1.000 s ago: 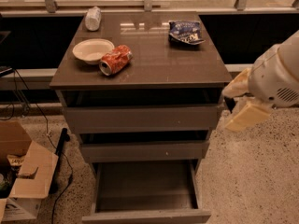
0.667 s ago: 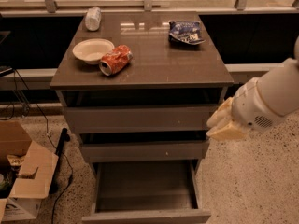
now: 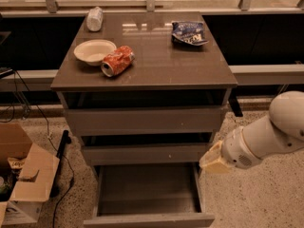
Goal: Close bottom drawer
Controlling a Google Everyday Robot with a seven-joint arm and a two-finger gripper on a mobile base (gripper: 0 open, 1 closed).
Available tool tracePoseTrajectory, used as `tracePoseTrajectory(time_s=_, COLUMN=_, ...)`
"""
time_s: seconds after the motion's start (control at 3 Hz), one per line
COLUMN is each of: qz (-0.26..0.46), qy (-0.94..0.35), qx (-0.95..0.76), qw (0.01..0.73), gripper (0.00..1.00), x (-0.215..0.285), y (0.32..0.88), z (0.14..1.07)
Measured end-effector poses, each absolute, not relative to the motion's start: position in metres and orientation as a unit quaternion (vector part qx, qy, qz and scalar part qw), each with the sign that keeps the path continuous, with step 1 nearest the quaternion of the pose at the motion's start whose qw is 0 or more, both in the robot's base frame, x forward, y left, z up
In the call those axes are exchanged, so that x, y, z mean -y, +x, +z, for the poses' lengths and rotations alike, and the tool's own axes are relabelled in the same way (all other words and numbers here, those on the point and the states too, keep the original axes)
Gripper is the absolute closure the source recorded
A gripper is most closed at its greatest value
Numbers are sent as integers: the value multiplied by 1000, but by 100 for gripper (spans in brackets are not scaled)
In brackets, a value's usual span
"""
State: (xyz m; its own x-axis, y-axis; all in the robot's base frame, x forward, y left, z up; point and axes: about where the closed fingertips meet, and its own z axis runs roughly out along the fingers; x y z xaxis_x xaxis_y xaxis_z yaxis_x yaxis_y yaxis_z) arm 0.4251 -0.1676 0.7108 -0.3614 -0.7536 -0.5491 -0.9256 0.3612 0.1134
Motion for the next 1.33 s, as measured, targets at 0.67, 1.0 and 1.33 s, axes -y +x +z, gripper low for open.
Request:
tracePoseTrajectory(time_s=0.67, qz=222, qy=-520, qx=-801, qw=197, gripper=100, x=165, y=424, z=692)
tracePoseTrajectory(time_s=1.0, qz=219, qy=-513, qx=-808, qw=191, gripper=100, x=163, y=418, z=663)
tracePoseTrajectory(time_s=1.33, qz=231, qy=-494, qx=-816, qw=194, gripper=100, x=167, y=411, z=621)
